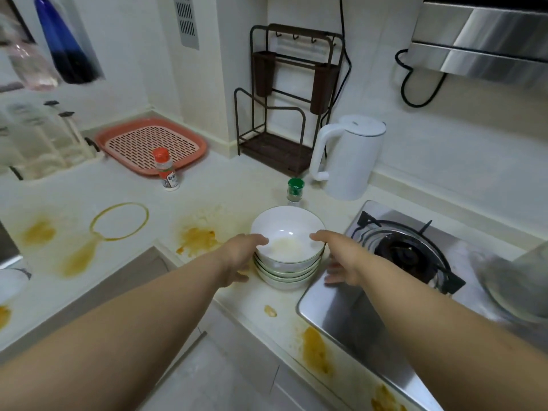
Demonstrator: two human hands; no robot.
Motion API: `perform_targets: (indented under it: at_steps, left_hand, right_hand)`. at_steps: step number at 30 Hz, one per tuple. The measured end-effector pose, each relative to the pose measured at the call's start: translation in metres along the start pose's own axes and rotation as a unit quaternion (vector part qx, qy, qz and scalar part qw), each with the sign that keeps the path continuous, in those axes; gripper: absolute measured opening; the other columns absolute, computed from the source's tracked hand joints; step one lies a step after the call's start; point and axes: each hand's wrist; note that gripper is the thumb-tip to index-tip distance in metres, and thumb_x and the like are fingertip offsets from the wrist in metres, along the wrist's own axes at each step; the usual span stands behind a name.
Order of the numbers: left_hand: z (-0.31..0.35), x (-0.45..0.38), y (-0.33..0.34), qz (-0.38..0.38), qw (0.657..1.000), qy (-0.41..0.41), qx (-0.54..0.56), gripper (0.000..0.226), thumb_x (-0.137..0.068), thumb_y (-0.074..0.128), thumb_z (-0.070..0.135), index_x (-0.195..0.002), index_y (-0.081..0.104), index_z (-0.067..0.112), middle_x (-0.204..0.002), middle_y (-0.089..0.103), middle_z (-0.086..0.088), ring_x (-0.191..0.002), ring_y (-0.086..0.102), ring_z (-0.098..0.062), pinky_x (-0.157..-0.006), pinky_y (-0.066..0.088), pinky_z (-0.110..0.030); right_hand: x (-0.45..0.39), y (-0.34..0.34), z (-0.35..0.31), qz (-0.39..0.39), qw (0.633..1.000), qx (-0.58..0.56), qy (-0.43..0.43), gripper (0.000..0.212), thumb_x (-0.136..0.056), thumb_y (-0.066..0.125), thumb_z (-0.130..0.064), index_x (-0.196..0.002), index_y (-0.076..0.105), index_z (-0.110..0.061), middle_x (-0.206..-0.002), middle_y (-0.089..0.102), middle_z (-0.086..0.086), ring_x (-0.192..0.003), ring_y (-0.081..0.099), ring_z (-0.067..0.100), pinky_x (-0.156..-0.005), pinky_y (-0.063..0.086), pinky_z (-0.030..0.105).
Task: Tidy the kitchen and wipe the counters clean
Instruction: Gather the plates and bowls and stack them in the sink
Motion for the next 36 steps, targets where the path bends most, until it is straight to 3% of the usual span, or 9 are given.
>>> perform_targets:
  at_steps: [4,6,8,11,17,21,27,33,36]
  left_hand:
    - [-0.008,-0.011,0.009,-0.021,0.998,-0.013,0.050,0.042,-0.086,0.058,0.034,-0.121,0.051,0.013,-0.111,0.057,-0.004,-0.095,0.058,-0.029,-0.089,0.047,-0.040]
    - [-0.009,-0.012,0.015,-0.010,0.997,-0.011,0.082,0.019,-0.085,0.057,0.027,-0.099,0.054,0.014,-0.090,0.054,-0.003,-0.084,0.056,-0.028,-0.091,0.049,-0.040]
    - [-0.010,-0.013,0.020,0.003,0.996,-0.010,0.093,0.008,-0.084,0.056,0.023,-0.087,0.052,0.016,-0.086,0.053,-0.005,-0.083,0.054,-0.028,-0.091,0.050,-0.040]
    - [-0.010,-0.010,0.025,0.008,0.995,-0.010,0.096,0.009,-0.083,0.054,0.021,-0.088,0.052,0.013,-0.086,0.049,-0.008,-0.077,0.049,-0.027,-0.085,0.051,-0.039]
    - [0.006,0.005,0.022,0.020,0.991,0.020,0.129,0.033,-0.082,0.055,0.023,-0.109,0.051,0.005,-0.090,0.044,-0.011,-0.069,0.048,-0.028,-0.075,0.054,-0.038]
    - [0.021,0.021,-0.013,0.049,0.987,0.052,0.147,0.034,-0.081,0.053,0.022,-0.111,0.051,0.006,-0.091,0.044,-0.011,-0.062,0.048,-0.027,-0.068,0.053,-0.036]
    - [0.014,0.039,-0.120,0.115,0.978,0.077,0.159,0.024,-0.079,0.052,0.021,-0.100,0.052,0.007,-0.092,0.043,-0.013,-0.060,0.048,-0.027,-0.064,0.051,-0.035]
    - [-0.029,0.071,-0.275,0.184,0.960,0.087,0.192,0.050,-0.063,0.056,0.028,-0.107,0.053,0.005,-0.093,0.043,-0.014,-0.056,0.046,-0.026,-0.065,0.051,-0.036]
    - [-0.060,0.087,-0.356,0.220,0.951,0.079,0.205,0.034,-0.072,0.055,0.026,-0.101,0.052,0.007,-0.090,0.042,-0.013,-0.060,0.046,-0.026,-0.068,0.047,-0.035]
  right_hand:
    - [-0.016,0.004,0.008,-0.087,0.993,-0.078,0.025,0.047,-0.086,0.059,-0.037,-0.126,0.046,-0.017,-0.122,0.055,0.014,-0.116,0.053,0.036,-0.102,0.041,0.051]
    - [-0.020,0.008,0.008,-0.103,0.990,-0.094,0.024,0.038,-0.085,0.057,-0.033,-0.118,0.051,-0.016,-0.117,0.059,0.013,-0.105,0.059,0.032,-0.086,0.049,0.044]
    - [-0.021,0.007,0.007,-0.100,0.989,-0.104,0.027,0.023,-0.086,0.052,-0.027,-0.106,0.053,-0.014,-0.102,0.061,0.012,-0.091,0.061,0.029,-0.069,0.048,0.037]
    - [-0.017,0.001,-0.001,-0.102,0.988,-0.109,0.028,0.027,-0.085,0.049,-0.021,-0.110,0.051,-0.011,-0.097,0.058,0.012,-0.085,0.059,0.031,-0.066,0.047,0.037]
    - [-0.008,-0.005,-0.039,-0.080,0.996,-0.006,-0.027,0.047,-0.087,0.048,-0.026,-0.132,0.041,-0.012,-0.116,0.049,0.015,-0.108,0.053,0.040,-0.090,0.048,0.055]
    - [0.003,0.023,-0.067,-0.089,0.992,0.049,-0.069,0.042,-0.089,0.045,-0.028,-0.128,0.041,-0.013,-0.108,0.049,0.015,-0.092,0.056,0.039,-0.076,0.053,0.049]
    - [0.018,0.124,-0.106,-0.142,0.979,0.080,-0.121,0.033,-0.090,0.042,-0.023,-0.121,0.040,-0.011,-0.088,0.044,0.009,-0.073,0.050,0.031,-0.067,0.050,0.045]
    - [0.041,0.291,-0.134,-0.210,0.963,0.095,-0.137,0.035,-0.089,0.043,-0.020,-0.122,0.040,-0.012,-0.094,0.045,0.012,-0.091,0.052,0.039,-0.081,0.049,0.054]
    - [0.055,0.383,-0.140,-0.256,0.955,0.096,-0.115,0.042,-0.088,0.042,-0.018,-0.129,0.038,-0.008,-0.096,0.046,0.014,-0.094,0.052,0.040,-0.087,0.046,0.056]
Point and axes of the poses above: each hand's wrist, its own x-axis away from the middle knuckle, its own y-axis out of the palm, z = x × y
